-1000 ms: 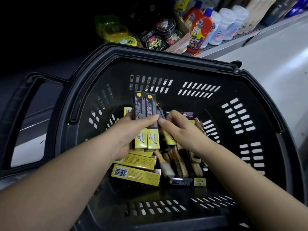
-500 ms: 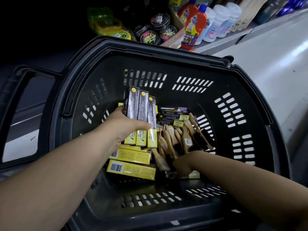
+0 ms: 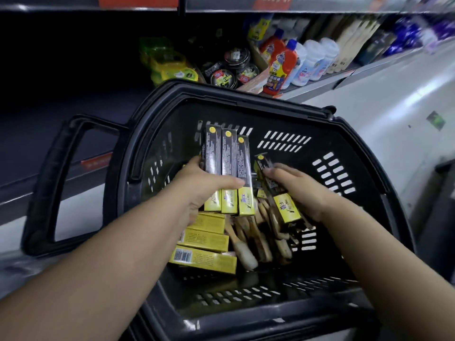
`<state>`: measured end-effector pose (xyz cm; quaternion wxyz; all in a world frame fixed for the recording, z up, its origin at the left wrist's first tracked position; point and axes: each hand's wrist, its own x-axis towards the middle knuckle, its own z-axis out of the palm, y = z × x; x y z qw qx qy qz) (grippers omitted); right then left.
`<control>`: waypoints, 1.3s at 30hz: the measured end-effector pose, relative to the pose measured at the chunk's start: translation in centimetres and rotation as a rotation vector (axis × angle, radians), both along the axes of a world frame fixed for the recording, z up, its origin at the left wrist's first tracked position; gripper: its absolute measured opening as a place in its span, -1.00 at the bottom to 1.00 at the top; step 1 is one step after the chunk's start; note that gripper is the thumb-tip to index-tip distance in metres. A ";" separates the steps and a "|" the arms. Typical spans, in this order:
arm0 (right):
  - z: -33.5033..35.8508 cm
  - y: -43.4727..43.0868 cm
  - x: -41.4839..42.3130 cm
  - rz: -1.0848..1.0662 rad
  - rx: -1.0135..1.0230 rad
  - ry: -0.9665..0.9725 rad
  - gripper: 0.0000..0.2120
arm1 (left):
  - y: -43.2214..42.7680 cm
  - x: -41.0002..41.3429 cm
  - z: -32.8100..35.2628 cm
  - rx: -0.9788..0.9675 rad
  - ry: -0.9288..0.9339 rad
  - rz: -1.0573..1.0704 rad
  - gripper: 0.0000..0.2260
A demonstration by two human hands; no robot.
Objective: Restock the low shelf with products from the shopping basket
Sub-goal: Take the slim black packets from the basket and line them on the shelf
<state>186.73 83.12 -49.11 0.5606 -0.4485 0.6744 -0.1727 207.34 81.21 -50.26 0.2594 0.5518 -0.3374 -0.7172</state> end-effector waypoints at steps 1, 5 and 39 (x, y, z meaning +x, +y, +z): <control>1.1 -0.1 1.0 -0.033 -0.059 -0.075 -0.83 | -0.1 0.8 0.9 -0.016 -0.003 -0.018 -0.31; 4.0 -0.2 6.5 -0.045 -0.245 -0.178 -0.64 | -0.2 4.9 4.8 -0.106 0.017 -0.106 -0.30; -7.8 -2.1 60.3 0.281 -0.293 -0.205 -0.59 | 17.0 60.7 -7.5 -0.084 -0.257 0.659 -0.01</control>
